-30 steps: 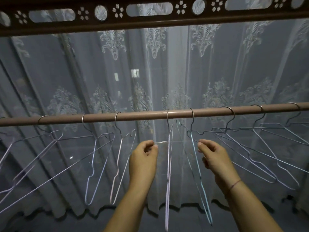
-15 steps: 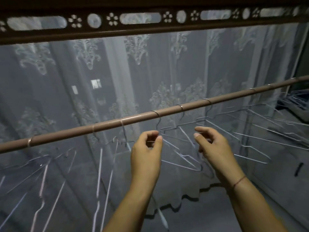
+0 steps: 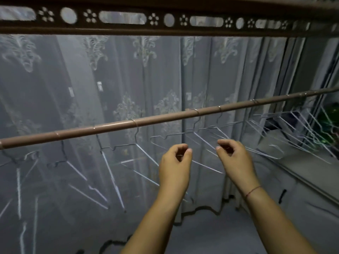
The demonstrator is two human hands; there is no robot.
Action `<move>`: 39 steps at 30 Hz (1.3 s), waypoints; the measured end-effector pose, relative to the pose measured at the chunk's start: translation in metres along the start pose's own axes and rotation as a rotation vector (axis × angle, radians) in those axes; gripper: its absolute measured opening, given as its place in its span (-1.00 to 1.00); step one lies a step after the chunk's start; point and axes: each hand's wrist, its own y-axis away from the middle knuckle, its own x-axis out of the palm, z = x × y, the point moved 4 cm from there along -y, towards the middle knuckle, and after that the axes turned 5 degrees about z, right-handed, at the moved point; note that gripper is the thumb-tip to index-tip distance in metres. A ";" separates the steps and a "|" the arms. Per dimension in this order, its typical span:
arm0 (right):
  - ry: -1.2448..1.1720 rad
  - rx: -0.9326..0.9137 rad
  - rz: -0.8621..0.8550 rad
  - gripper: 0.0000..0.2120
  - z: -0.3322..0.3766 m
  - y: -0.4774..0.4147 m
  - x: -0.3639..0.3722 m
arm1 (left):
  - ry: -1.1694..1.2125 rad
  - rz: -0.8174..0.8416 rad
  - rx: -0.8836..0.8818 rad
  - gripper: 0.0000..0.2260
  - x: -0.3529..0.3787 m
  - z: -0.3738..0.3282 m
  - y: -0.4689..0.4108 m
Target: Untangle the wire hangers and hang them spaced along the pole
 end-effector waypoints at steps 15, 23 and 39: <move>0.069 0.097 0.104 -0.74 -0.069 -0.082 -0.009 | 0.300 0.114 -0.394 -0.84 0.104 0.065 -0.079; -0.062 0.112 0.147 -0.91 -0.084 -0.101 -0.012 | 0.364 0.096 -0.386 -0.86 0.130 0.065 -0.101; -0.272 0.202 0.469 -0.83 -0.075 -0.127 -0.025 | 0.447 -0.219 -0.359 -0.87 0.140 0.042 -0.099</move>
